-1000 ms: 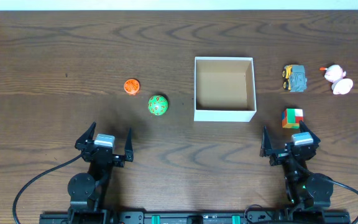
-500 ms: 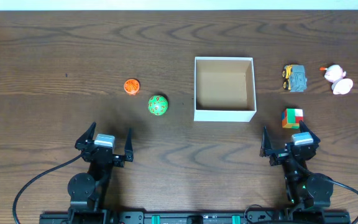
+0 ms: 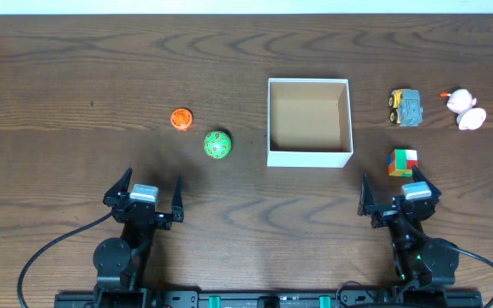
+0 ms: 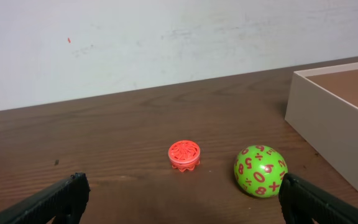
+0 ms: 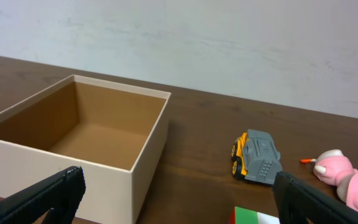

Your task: Pack container

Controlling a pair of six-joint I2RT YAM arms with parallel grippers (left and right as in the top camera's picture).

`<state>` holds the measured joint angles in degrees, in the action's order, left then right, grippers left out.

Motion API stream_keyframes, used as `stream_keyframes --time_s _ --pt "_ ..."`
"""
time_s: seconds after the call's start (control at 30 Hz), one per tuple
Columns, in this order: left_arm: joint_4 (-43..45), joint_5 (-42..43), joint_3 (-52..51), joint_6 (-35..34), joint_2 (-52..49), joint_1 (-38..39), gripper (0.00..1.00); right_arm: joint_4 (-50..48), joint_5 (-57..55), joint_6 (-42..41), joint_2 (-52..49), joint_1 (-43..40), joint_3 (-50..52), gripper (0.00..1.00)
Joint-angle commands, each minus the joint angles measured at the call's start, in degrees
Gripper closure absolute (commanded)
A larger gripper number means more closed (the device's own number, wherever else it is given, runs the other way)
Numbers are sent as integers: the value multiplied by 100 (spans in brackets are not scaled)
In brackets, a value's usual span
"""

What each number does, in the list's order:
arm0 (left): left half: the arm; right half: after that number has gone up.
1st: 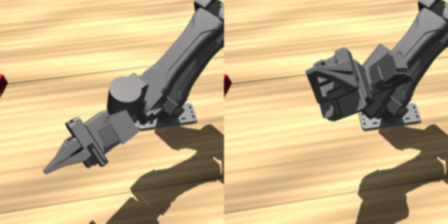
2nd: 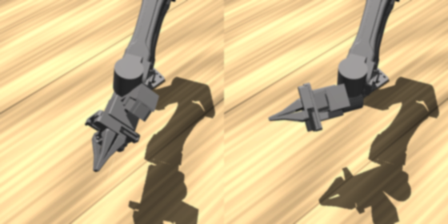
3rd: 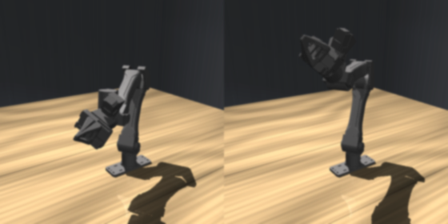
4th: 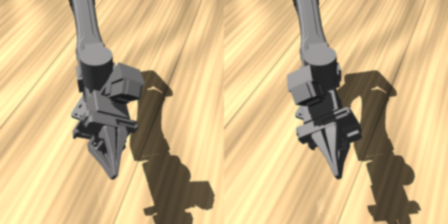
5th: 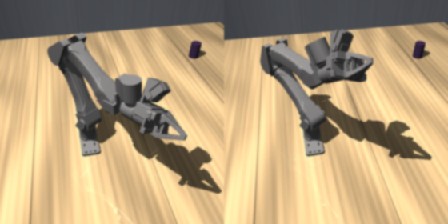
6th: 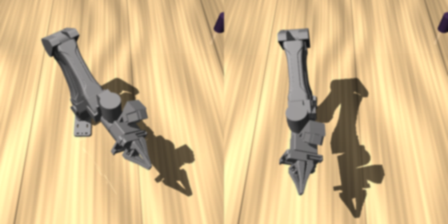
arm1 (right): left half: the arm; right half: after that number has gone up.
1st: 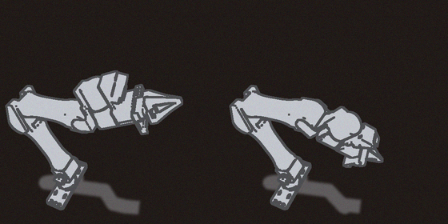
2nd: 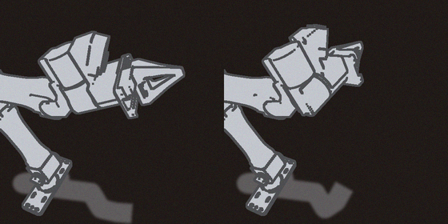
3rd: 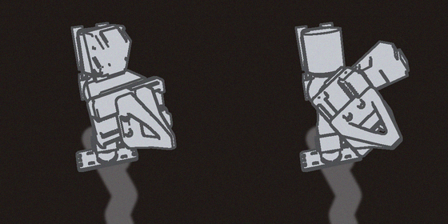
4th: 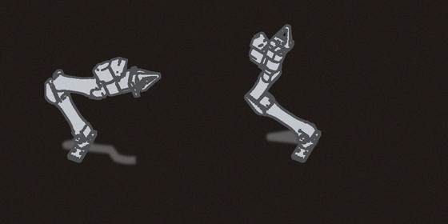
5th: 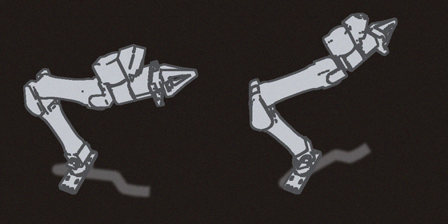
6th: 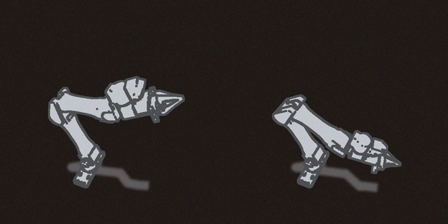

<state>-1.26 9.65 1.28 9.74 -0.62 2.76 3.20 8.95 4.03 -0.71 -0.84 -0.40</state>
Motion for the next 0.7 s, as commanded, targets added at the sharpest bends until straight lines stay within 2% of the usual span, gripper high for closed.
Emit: stream_keyframes --time_s 0.0,0.67 --pt "-195 39 -105 52 31 -20 2 26 -37 74 22 -59 9 1" --pt "-195 39 -105 52 31 -20 2 22 79 -55 22 -59 9 1"
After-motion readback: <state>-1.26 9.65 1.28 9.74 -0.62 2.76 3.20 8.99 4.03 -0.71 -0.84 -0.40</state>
